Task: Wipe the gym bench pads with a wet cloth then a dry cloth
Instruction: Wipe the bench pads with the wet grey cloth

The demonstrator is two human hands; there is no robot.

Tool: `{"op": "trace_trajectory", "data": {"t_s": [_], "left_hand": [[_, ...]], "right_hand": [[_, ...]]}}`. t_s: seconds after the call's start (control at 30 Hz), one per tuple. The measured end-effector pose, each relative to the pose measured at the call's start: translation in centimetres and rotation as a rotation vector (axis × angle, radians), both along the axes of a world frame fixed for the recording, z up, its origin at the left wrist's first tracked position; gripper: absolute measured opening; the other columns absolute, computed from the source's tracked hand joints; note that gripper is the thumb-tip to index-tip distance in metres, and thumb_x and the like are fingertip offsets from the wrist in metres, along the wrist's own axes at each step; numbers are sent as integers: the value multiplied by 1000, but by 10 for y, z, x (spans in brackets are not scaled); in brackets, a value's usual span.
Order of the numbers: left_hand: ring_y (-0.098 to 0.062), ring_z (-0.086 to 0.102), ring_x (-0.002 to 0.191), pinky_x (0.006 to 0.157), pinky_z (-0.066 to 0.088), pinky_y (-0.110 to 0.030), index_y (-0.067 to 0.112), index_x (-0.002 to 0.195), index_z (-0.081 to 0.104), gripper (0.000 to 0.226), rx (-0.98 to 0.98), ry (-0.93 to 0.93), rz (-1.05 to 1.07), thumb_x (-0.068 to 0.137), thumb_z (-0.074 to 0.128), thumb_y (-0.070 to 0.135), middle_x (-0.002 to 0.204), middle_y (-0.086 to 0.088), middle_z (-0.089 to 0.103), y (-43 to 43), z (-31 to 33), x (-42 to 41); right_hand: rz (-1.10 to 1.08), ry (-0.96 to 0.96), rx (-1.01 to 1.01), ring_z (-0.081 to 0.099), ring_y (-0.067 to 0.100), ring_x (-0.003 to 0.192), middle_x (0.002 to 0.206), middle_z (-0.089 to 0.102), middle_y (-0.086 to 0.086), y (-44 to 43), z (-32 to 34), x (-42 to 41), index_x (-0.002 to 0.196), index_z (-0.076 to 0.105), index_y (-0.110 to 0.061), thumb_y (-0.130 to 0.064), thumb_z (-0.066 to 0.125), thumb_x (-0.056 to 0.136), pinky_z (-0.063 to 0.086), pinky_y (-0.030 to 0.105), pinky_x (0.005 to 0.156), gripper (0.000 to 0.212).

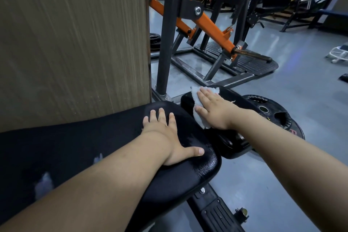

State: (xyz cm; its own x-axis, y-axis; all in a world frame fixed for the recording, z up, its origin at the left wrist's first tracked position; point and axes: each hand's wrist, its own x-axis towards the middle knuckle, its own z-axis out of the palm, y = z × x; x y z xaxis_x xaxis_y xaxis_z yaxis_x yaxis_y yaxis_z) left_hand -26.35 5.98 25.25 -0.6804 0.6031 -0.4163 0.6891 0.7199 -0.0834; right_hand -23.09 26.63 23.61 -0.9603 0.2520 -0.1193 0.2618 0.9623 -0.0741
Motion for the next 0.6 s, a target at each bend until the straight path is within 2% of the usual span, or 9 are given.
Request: {"op": "trace_trajectory", "data": {"t_s": [0.13,0.27,0.37,0.47,0.5,0.53,0.57,0.6], "left_hand": [[-39,-18,149,122,-2,-52,12,154,-18,134,2,-6,3,63,25,100,161,-18,-22,-1,0,-2],[-39,-17,149,122,-2,-51,12,155,-18,133,13,-24,0,64,26,100,162,-17,-22,-2,1,-3],[-38,-14,150,123,-1,-50,12,155,-15,135,46,-44,-10,63,28,100,162,-17,-20,-5,2,-2],[-34,-10,151,123,0,-51,13,157,-10,134,94,-66,-20,62,28,100,164,-15,-15,-9,7,-3],[-31,-9,152,122,-1,-53,14,157,-8,131,123,-79,-21,63,26,100,165,-12,-12,-13,9,-4],[-27,-7,153,121,-2,-56,16,158,-4,128,169,-91,-21,65,24,99,166,-9,-7,-17,13,-6],[-23,-4,153,120,-3,-58,17,159,0,124,232,-100,-23,66,23,98,167,-5,0,-24,16,-7],[-19,-1,153,120,-2,-59,18,159,5,120,304,-98,-30,69,23,96,167,-2,7,-33,20,-9]], "right_hand": [[-10,23,7,-9,14,151,165,-7,3,1,0,50,157,2,-11,-47,21,104,-8,26,118,67],[7,131,42,2,8,150,164,7,-2,3,-6,101,157,16,-15,-41,24,105,-7,16,115,58],[-30,216,11,18,8,148,160,26,-3,-2,-6,116,152,33,-15,-39,27,105,2,16,117,53],[-72,253,18,33,14,144,154,40,1,-11,-1,115,144,48,-14,-38,27,105,19,24,118,50],[-96,267,21,43,18,138,148,49,4,-14,3,114,135,56,-14,-36,29,106,29,29,115,45],[-125,287,14,57,24,122,133,63,7,-17,8,113,117,63,-15,-36,28,105,42,34,105,43],[-142,320,-7,66,28,97,106,72,9,-19,13,113,95,62,-16,-39,26,104,50,39,89,44],[-152,350,-42,64,28,75,80,70,7,-21,18,113,79,54,-16,-42,23,103,51,41,74,47]]}}
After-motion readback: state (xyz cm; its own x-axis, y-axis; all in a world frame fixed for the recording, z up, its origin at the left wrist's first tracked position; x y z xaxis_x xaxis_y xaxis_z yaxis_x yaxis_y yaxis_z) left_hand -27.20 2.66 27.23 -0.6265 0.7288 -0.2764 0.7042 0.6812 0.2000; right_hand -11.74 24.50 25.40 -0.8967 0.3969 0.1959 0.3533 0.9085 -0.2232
